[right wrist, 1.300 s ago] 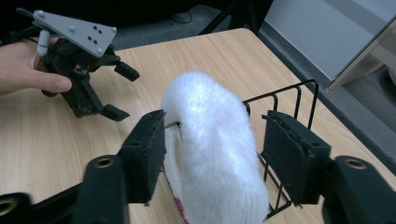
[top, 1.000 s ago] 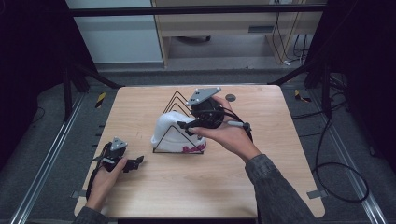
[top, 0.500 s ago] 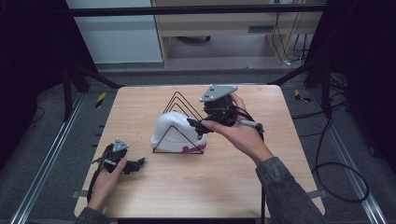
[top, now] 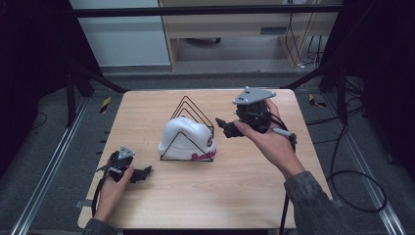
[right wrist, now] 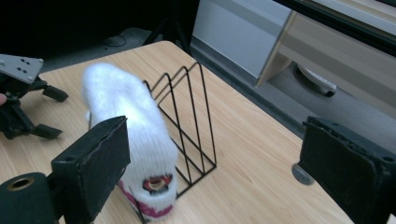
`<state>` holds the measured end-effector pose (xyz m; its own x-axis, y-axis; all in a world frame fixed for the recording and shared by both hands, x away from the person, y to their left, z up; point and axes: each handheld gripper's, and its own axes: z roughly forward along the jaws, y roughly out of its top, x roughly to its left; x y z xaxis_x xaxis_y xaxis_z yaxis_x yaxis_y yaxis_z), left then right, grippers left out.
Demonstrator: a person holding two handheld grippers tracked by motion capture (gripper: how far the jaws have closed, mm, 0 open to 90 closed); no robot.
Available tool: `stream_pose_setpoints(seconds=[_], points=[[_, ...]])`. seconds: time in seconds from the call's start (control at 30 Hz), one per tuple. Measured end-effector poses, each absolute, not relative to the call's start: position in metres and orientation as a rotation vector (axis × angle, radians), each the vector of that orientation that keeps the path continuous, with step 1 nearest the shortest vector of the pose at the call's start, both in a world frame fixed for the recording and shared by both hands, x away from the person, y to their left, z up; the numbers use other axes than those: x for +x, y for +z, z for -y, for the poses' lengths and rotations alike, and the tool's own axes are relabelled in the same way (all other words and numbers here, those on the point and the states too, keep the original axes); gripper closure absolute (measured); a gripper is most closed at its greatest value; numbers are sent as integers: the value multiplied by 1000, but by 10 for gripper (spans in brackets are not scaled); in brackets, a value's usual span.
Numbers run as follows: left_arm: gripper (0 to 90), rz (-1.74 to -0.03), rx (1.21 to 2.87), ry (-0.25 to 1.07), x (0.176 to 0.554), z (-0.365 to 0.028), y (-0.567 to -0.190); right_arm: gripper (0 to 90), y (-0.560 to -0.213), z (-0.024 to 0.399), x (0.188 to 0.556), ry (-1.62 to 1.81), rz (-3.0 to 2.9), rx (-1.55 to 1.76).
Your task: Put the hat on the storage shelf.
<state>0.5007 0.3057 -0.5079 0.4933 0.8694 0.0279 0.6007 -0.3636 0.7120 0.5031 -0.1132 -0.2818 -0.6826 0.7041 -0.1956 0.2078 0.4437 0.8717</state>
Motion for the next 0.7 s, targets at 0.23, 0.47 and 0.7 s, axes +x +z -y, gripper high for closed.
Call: stream_pose_setpoints(seconds=[0.23,0.47,0.7], points=[[2,-1203,2094,537,498,-306,-508,94,-292,141,495,1185,-2141,807],[1,-1203,2091,535,497,-307,-508,93,-312,167,491,1160,-2130,882],[1,-1203,2090,536,497,-307,-508,96,-330,185,488,1142,-2127,941]])
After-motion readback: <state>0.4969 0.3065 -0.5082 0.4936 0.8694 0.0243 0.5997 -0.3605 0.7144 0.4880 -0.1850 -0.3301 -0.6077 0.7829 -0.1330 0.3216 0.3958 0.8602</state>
